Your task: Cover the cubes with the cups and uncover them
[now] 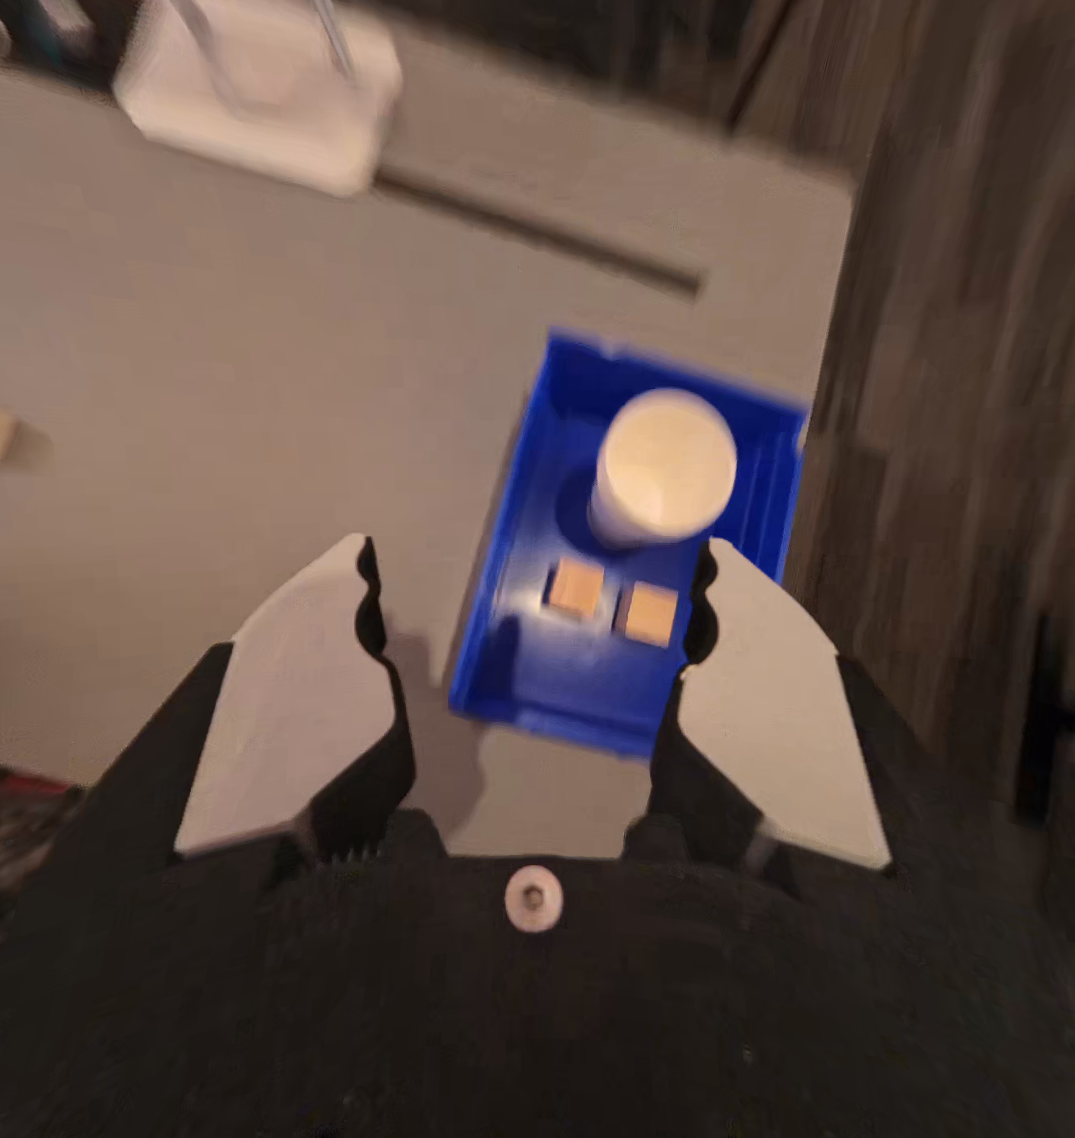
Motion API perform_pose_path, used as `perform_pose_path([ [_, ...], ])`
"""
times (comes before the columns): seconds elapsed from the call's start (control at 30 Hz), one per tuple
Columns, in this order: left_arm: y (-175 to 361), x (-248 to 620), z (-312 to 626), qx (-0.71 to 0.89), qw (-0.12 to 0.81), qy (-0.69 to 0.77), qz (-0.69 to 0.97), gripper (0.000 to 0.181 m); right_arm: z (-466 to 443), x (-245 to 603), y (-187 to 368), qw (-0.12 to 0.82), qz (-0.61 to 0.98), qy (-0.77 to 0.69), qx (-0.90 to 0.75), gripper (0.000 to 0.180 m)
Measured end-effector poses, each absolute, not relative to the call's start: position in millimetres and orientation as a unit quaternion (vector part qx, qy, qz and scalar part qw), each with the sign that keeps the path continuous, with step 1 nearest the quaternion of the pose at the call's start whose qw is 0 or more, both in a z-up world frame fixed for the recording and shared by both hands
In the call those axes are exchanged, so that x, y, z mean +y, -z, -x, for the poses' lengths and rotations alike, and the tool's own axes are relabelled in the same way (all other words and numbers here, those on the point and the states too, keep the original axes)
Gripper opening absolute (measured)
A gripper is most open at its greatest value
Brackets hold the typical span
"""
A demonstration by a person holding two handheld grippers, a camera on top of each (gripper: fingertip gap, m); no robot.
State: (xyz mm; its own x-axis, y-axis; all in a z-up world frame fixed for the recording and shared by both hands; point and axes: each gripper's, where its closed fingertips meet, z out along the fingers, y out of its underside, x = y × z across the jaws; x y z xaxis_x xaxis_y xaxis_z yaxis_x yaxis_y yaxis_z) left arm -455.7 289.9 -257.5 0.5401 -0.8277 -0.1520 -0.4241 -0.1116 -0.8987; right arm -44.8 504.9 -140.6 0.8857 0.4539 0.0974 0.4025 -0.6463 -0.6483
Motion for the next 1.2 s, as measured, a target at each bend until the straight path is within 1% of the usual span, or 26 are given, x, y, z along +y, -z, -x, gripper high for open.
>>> perform_pose_path([
  [0.07,253.5,290.3,460.5,0.430,0.511,0.197,0.718,0.059,78.4,507.2,91.6,0.465,0.837,-0.055,-0.282,0.106],
  [0.1,251.2,290.1,463.2,0.426,0.514,0.195,0.718,0.060,97.6,505.0,74.9,0.513,0.799,-0.065,-0.308,0.117],
  [0.13,248.9,289.8,466.0,0.423,0.518,0.194,0.718,0.059,118.1,501.8,63.7,0.547,0.764,-0.074,-0.334,0.124],
  [0.2,244.5,288.7,471.4,0.417,0.525,0.191,0.717,0.059,157.8,493.9,63.2,0.561,0.732,-0.093,-0.375,0.123],
  [0.27,240.9,288.2,476.5,0.413,0.531,0.188,0.715,0.059,203.9,481.5,81.8,0.533,0.714,-0.130,-0.436,0.116],
  [0.33,238.3,288.7,481.2,0.408,0.535,0.188,0.715,0.059,247.2,471.4,108.9,0.490,0.704,-0.151,-0.492,0.113],
  [0.53,231.9,289.2,494.7,0.395,0.546,0.183,0.716,0.059,353.8,451.1,215.0,0.343,0.670,-0.120,-0.647,0.107],
  [0.67,226.7,287.7,502.0,0.388,0.554,0.180,0.714,0.059,414.7,435.1,273.8,0.291,0.638,-0.133,-0.700,0.105],
  [0.77,226.6,288.3,506.1,0.385,0.556,0.177,0.716,0.059,443.3,428.4,302.8,0.283,0.619,-0.147,-0.718,0.105],
  [0.9,234.6,294.9,511.4,0.381,0.548,0.166,0.726,0.059,456.1,423.0,324.8,0.282,0.610,-0.173,-0.720,0.104],
  [1.0,245.8,302.4,513.6,0.380,0.533,0.170,0.736,0.060,452.8,419.3,337.0,0.288,0.605,-0.189,-0.717,0.105],
  [1.2,270.0,323.4,516.4,0.379,0.508,0.185,0.751,0.060,429.5,411.5,350.0,0.334,0.589,-0.265,-0.687,0.105],
])
